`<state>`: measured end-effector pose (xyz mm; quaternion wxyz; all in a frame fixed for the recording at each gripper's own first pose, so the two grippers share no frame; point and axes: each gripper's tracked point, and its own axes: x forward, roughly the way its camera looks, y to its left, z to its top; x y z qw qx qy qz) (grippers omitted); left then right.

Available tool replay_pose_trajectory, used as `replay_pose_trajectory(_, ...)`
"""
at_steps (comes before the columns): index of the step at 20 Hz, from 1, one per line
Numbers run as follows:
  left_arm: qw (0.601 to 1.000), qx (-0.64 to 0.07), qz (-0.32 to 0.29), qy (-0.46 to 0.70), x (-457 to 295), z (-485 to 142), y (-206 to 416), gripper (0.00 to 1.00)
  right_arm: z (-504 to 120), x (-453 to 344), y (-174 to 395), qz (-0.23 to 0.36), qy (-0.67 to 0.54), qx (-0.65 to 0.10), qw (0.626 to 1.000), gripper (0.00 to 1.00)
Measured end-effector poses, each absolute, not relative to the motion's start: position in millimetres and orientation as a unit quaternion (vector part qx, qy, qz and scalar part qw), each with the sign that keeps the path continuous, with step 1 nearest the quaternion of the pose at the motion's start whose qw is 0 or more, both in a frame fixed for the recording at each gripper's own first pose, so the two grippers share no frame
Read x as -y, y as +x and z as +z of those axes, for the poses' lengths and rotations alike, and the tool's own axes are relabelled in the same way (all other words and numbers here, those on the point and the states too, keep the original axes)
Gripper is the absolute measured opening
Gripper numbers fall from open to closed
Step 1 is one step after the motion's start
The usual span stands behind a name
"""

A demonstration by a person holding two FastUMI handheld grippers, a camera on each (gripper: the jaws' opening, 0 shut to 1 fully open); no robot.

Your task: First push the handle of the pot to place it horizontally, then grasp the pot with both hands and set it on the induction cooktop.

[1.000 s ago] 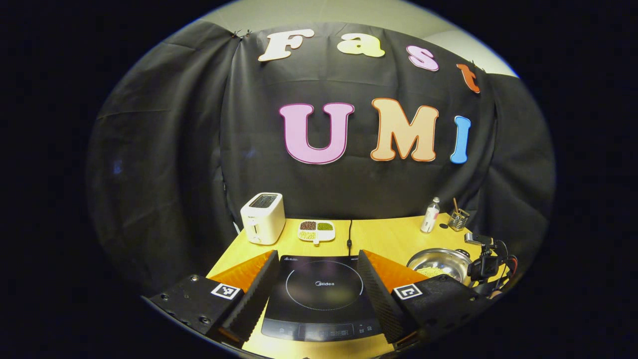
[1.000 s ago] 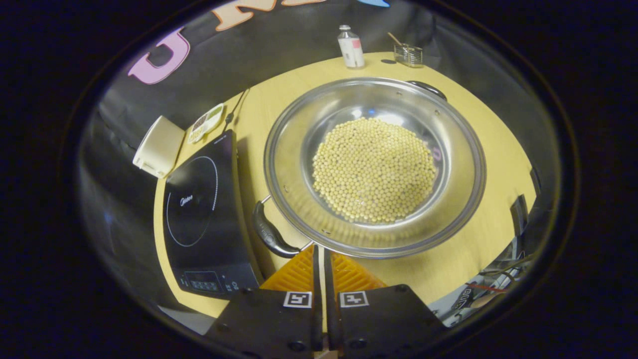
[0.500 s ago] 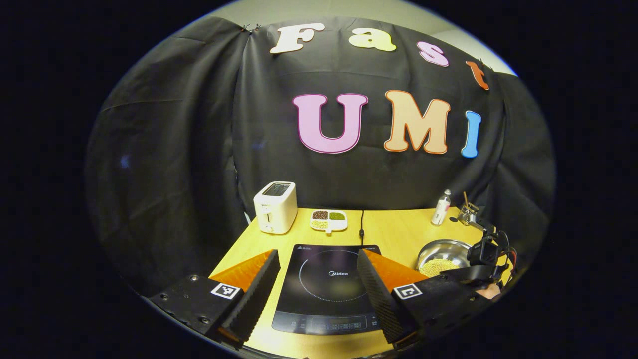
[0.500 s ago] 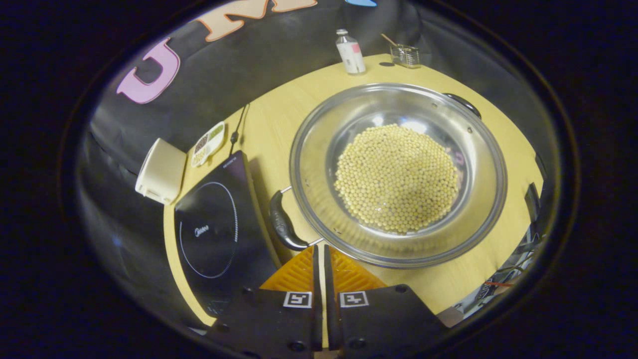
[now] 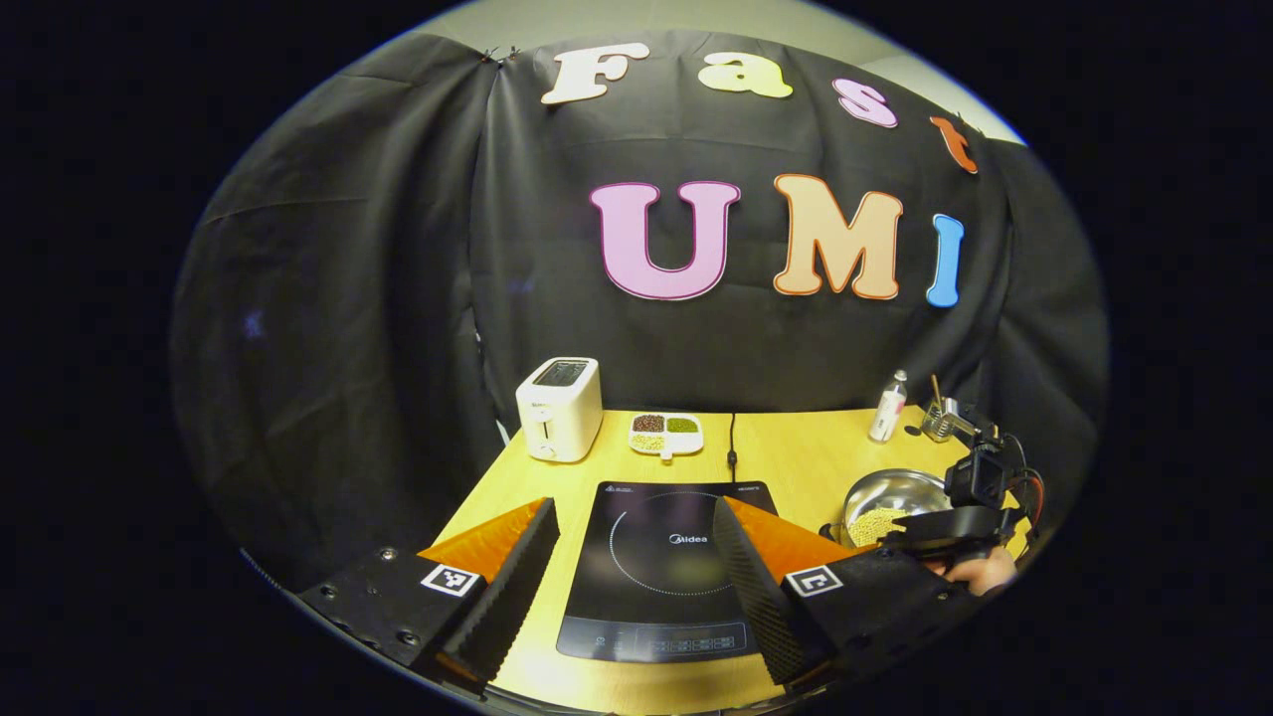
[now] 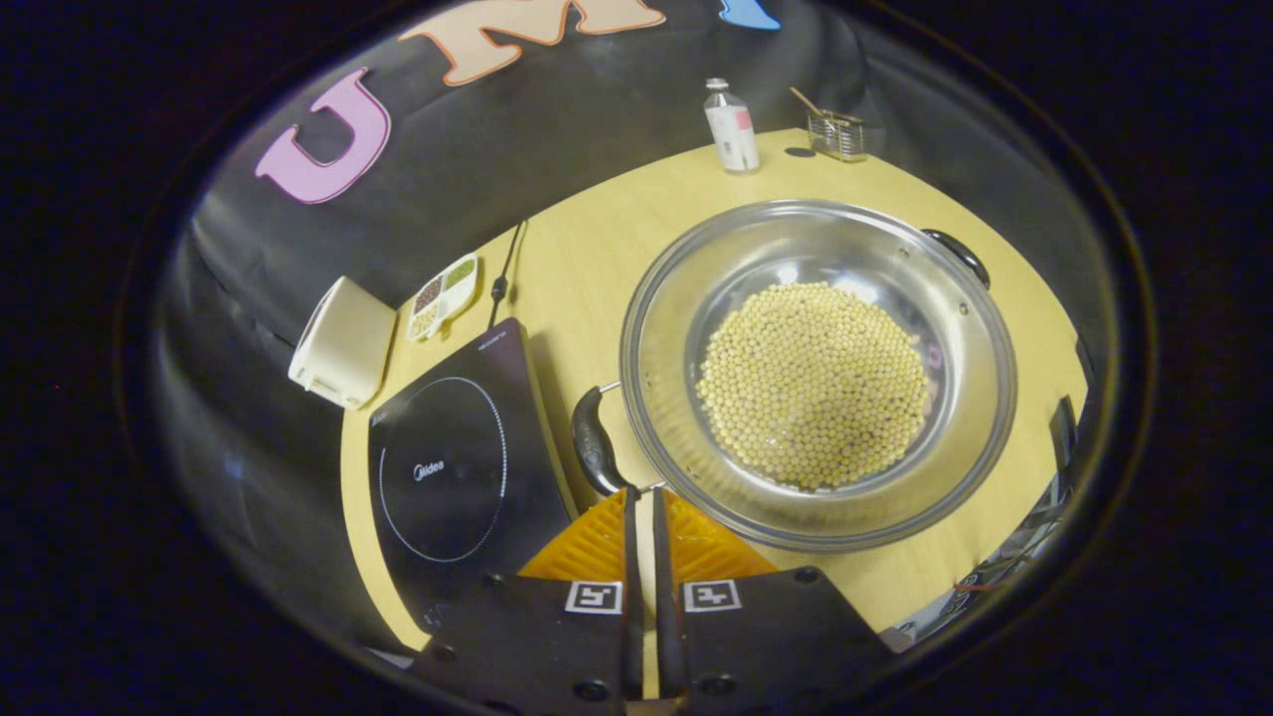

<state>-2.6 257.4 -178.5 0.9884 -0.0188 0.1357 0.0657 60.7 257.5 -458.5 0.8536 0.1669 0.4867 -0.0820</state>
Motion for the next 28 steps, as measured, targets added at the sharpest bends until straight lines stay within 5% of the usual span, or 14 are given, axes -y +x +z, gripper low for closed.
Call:
replay_pose_trajectory(9,0.986,-0.162,0.012,-0.033,-220,-193,14,0.96,-409,-172,26,-0.107,0.169,-0.449,0.871,0.08)
replay_pose_trajectory(10,0.986,-0.164,0.005,-0.034,-215,-194,16,0.96,-406,-162,19,-0.112,0.172,-0.448,0.870,0.21)
replay_pose_trajectory(11,0.985,-0.167,0.000,-0.035,-210,-194,18,0.96,-404,-148,20,-0.120,0.172,-0.449,0.869,0.17)
replay_pose_trajectory(13,0.985,-0.172,-0.004,-0.029,-202,-195,21,0.96,-395,-122,15,-0.130,0.176,-0.445,0.868,0.40)
replay_pose_trajectory(16,0.982,-0.184,-0.013,-0.027,-189,-200,29,0.96,-387,-77,10,-0.145,0.158,-0.449,0.867,0.92)
replay_pose_trajectory(20,0.976,-0.214,-0.023,-0.032,-162,-211,43,0.96,-373,-36,27,-0.145,0.136,-0.447,0.872,1.00)
replay_pose_trajectory(28,0.957,-0.283,-0.057,-0.031,-90,-234,70,0.97,-384,17,87,-0.084,0.122,-0.495,0.856,0.94)
